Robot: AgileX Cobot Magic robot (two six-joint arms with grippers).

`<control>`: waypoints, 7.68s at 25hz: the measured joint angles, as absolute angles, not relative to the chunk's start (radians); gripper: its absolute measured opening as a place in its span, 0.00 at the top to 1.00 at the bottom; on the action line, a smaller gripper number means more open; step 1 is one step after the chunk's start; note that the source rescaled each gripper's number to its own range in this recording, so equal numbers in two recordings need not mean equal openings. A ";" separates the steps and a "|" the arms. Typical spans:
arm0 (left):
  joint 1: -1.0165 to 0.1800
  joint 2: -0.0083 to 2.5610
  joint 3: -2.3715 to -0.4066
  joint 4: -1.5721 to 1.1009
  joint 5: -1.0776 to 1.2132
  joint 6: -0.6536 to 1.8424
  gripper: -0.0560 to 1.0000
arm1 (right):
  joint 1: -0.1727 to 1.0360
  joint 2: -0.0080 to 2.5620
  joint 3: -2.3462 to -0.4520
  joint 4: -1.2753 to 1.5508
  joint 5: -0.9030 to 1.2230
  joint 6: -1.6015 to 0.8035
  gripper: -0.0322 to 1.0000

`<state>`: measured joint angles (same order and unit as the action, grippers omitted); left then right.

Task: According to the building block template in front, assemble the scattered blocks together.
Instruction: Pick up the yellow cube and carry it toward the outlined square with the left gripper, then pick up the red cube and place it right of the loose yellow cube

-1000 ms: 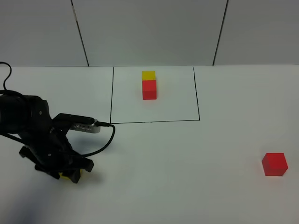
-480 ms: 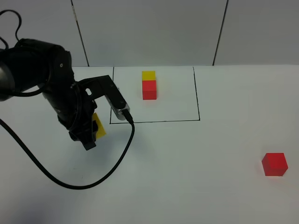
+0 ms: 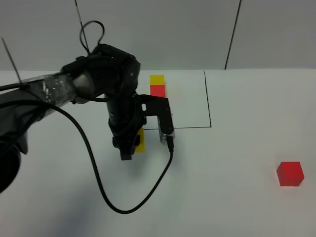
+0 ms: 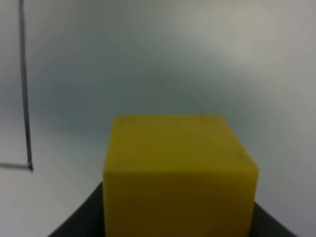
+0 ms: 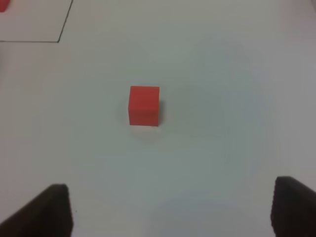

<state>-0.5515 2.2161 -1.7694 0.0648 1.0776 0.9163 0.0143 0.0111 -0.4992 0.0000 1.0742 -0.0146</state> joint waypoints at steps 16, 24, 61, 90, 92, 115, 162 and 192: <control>-0.596 2.416 -1.974 0.112 1.137 0.926 0.94 | 0.014 0.011 -0.499 0.000 1.074 -0.015 0.32; -0.596 2.418 -1.980 0.039 1.105 0.920 0.94 | 0.014 0.011 -0.499 0.000 1.074 -0.015 0.32; -0.595 2.421 -2.086 -0.011 1.194 0.867 0.01 | 0.014 0.011 -0.499 0.000 1.073 -0.014 0.32; -0.061 2.228 -2.086 -0.107 1.195 0.321 0.17 | 0.014 0.011 -0.499 0.000 1.072 -0.014 0.32; -0.006 2.201 -2.079 -0.143 1.194 0.321 0.18 | 0.014 0.011 -0.499 0.000 1.072 -0.014 0.32; 0.155 1.575 -1.363 -0.203 0.893 0.354 0.27 | 0.014 0.011 -0.499 0.000 1.072 -0.014 0.32; 0.084 -0.005 -0.510 -0.173 1.064 0.222 0.31 | 0.014 0.011 -0.499 0.000 1.072 -0.014 0.32; 0.084 -0.005 -0.508 -0.105 1.055 0.067 0.52 | 0.014 0.011 -0.499 0.000 1.072 -0.014 0.32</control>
<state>0.0841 -0.0052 -0.5077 -0.1053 1.0553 0.0672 0.0143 0.0111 -0.4992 0.0000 1.0718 -0.0138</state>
